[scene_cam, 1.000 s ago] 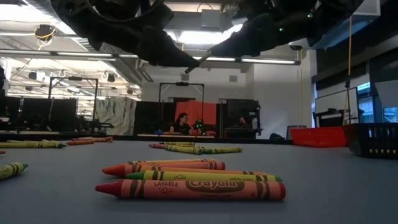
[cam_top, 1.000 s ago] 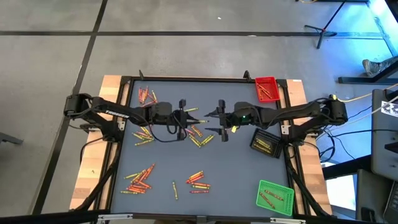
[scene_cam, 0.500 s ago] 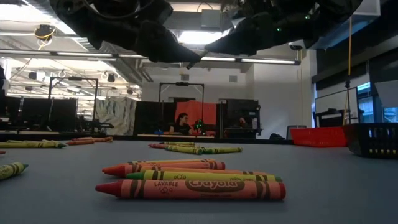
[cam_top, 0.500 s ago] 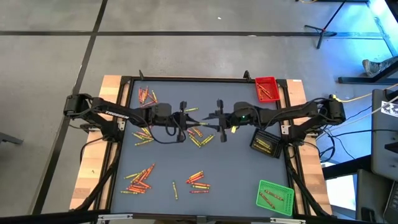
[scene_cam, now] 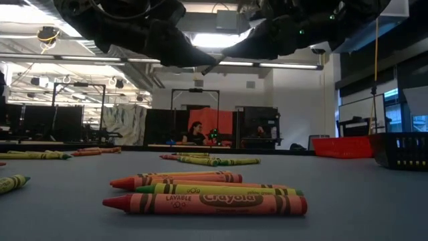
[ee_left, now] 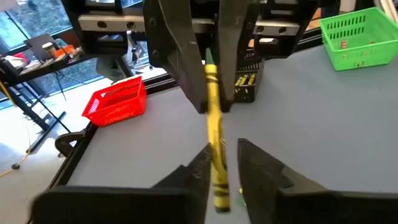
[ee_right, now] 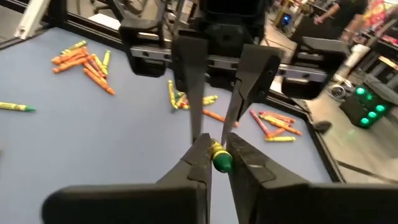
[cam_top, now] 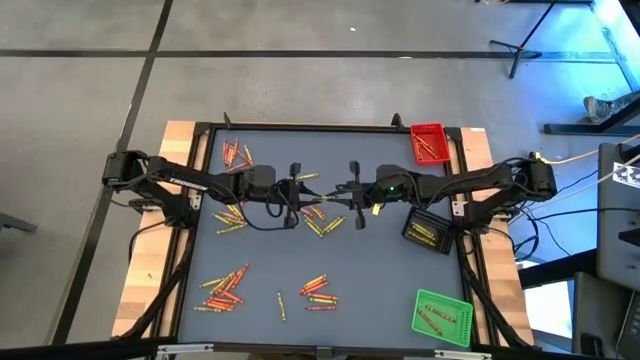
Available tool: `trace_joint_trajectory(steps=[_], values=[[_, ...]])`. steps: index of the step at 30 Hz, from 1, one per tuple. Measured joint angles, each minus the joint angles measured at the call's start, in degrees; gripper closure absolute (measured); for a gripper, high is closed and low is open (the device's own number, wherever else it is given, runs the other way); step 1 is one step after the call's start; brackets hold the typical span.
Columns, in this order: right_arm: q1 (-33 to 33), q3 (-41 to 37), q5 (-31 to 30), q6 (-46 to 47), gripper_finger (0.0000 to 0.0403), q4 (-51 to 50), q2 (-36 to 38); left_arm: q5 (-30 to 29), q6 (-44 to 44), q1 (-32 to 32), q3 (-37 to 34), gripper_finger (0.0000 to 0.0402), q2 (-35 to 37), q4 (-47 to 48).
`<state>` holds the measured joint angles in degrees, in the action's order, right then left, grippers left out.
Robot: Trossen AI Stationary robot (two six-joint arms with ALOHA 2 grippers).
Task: Sort crayons
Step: Put the green crayon into the black basket
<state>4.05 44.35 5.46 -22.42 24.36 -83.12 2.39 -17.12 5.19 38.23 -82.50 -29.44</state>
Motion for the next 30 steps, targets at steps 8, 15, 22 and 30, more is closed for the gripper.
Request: trace_joint_trajectory(steps=[8, 15, 22, 30], values=[[0.0, 8.0, -4.2, 7.5, 0.0381, -29.3, 6.0, -2.7, 0.0, 0.0, 0.0, 0.0277, 0.0, 1.7], [0.0, 16.4, -4.6, 20.5, 0.0371, -62.6, 9.6, -3.1, 0.1, 0.0, 0.0, 0.0276, 0.0, 3.4], [0.0, 19.2, -4.4, 35.2, 0.038, -86.1, 12.2, -3.1, 0.2, 0.0, 0.0, 0.0276, 0.0, 3.9], [0.0, 14.2, -2.4, 48.4, 0.0376, -99.7, 13.3, -3.2, 0.2, 0.0, 0.0, 0.0276, 0.0, 4.2]])
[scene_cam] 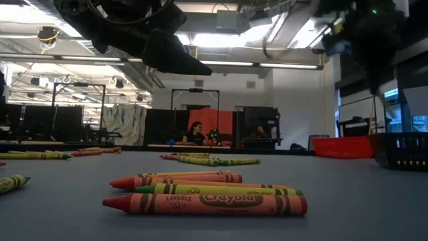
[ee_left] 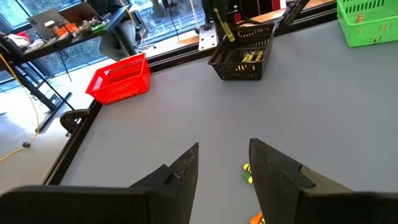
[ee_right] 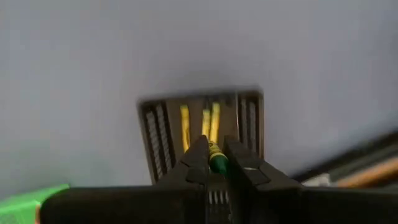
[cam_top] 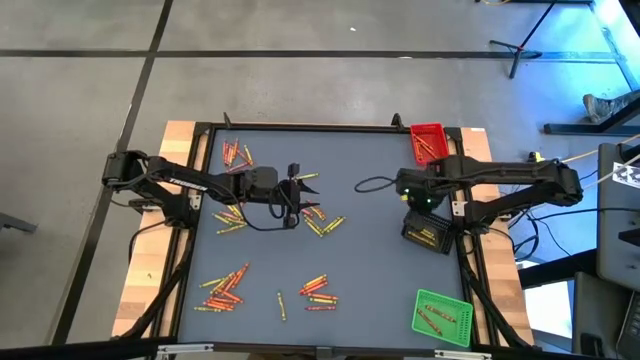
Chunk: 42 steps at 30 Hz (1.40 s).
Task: Sort crayons
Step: Put the green crayon into the black basket, then put the green crayon into the black bin
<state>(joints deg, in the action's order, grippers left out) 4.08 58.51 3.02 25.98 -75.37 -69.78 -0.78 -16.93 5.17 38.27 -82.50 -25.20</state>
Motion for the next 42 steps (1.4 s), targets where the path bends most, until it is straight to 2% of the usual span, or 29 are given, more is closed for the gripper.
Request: trace_joint_trajectory(steps=[3, 9, 14, 18, 20, 23, 28, 32, 39, 42], values=[[0.0, -4.3, 2.6, 2.8, 0.0376, -0.1, -0.1, 0.0, 0.0, 0.0, 0.0, 0.0276, 0.0, 0.1], [0.1, -11.5, 3.2, 5.2, 0.036, 2.1, -0.1, 0.0, 0.0, 0.0, 0.0, 0.0276, 0.0, 0.1], [0.1, -12.3, 4.1, 3.8, 0.0291, 4.8, -0.1, 0.0, 0.0, 0.0, 0.0, 0.0276, 0.0, 0.1], [0.1, -11.4, 7.8, 3.6, 0.0224, 3.5, -0.1, -0.6, 0.0, 0.0, 0.0, 0.0276, 0.0, 0.1], [0.1, -9.6, 8.6, 3.7, 0.0201, 3.6, -0.1, -2.8, 0.2, 0.0, 0.0, 0.0276, 0.0, 0.2], [0.0, -6.8, 5.5, 3.3, 0.018, 6.1, -0.1, -7.9, 1.4, 0.7, 0.0, 0.0276, 0.0, 1.5], [0.0, -4.4, -2.0, -5.3, 0.0174, 19.1, -0.1, -14.0, 2.5, 4.2, 0.0, 0.0276, 0.0, 6.8], [0.0, -6.2, -9.1, -14.7, 0.0177, 37.5, -0.1, -14.0, 4.9, 9.6, 0.0, 0.0276, 0.0, 10.5], [0.1, -11.4, -10.5, -29.4, 0.0177, 65.2, -0.6, -1.3, 7.7, 19.5, 0.0, 0.0276, 0.0, 17.9], [0.1, -13.6, -10.5, -32.9, 0.0178, 73.7, -0.6, 3.3, 8.7, 22.3, 0.0, 0.0276, -1.1, 18.3]])
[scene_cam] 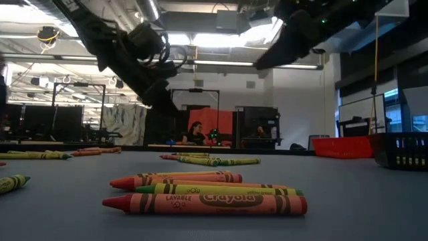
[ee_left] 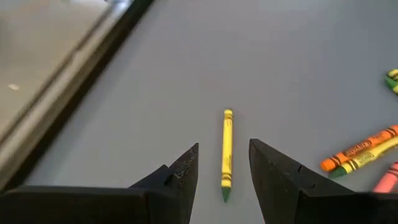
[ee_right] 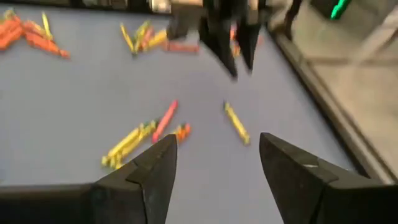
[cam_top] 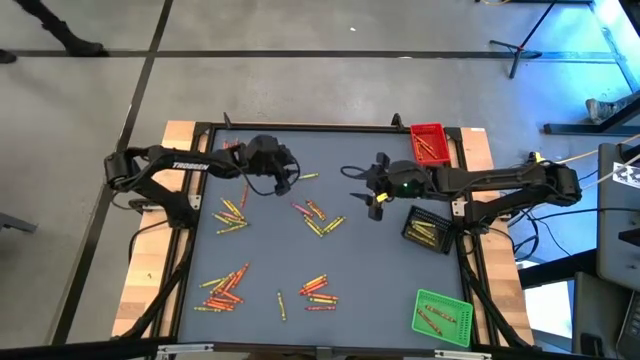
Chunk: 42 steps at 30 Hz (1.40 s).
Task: Sort crayons
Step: Put the green crayon into the black bin
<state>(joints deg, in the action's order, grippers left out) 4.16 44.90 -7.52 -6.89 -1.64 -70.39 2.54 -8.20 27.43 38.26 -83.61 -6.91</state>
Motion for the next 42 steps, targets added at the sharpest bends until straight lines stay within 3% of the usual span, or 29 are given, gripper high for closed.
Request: trace_joint_trajectory(steps=[6, 24, 36, 42], values=[[0.0, -3.2, 0.6, -1.2, 0.0178, 9.4, 0.0, 8.4, -0.8, 3.6, 0.2, 0.0276, -5.5, -0.3], [0.0, -3.4, 0.6, 0.6, 0.0178, 14.4, -2.2, 10.1, -1.1, 4.2, 7.1, 0.0279, -20.7, -0.6], [0.0, -3.4, 0.0, 0.6, 0.0178, 15.1, -6.8, 10.1, -2.6, 4.1, 7.1, 0.0391, -20.9, -0.3], [0.0, -3.4, 0.0, 0.5, 0.0178, 15.3, -7.6, 8.6, -2.6, 2.0, 6.8, 0.039, -17.8, 1.5]])
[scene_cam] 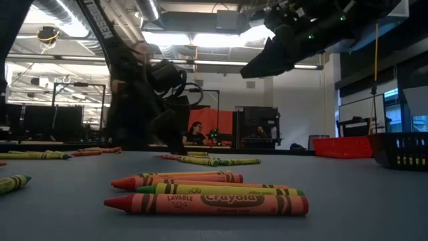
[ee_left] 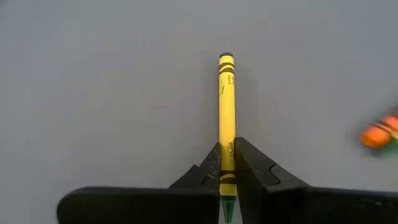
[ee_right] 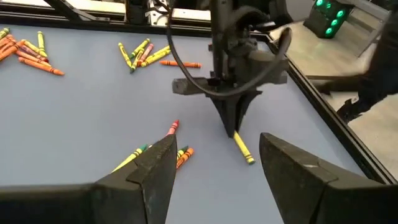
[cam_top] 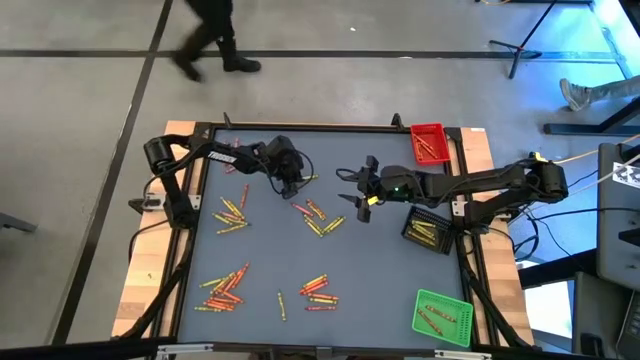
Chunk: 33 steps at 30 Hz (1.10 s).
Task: Sort crayons
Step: Put the green crayon into the black bin
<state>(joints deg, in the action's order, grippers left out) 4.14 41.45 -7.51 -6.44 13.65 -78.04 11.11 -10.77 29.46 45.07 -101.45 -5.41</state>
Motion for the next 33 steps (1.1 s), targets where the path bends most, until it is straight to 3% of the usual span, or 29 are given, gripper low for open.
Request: trace_joint_trajectory(steps=[6, 13, 18, 22, 28, 33], values=[[0.0, 0.0, 0.0, 2.1, 0.0174, 0.0, 0.0, -3.8, -0.4, -5.2, 0.0, 0.0394, 7.8, -0.4], [0.0, 0.0, -2.9, 1.9, 0.0118, 1.4, 0.0, -4.2, -4.7, -12.7, 0.0, 0.0395, 14.5, -2.9], [0.0, 0.0, 1.4, -0.6, 0.0096, 2.2, 0.0, -5.0, -5.3, -16.4, 0.1, 0.0395, 15.3, -7.1], [-0.1, 0.0, 6.1, -1.2, 0.0099, 3.4, -0.1, -7.6, -5.4, -18.3, 0.1, 0.0395, 15.3, -9.4], [0.0, 0.0, 4.1, -1.6, 0.012, 5.4, -2.5, -7.5, -5.4, -20.5, 0.1, 0.0395, 15.7, -12.9], [0.0, 0.1, 7.0, -2.9, 0.015, 9.4, -4.3, -8.1, -5.2, -21.0, 0.1, 0.0393, 15.7, -14.0]])
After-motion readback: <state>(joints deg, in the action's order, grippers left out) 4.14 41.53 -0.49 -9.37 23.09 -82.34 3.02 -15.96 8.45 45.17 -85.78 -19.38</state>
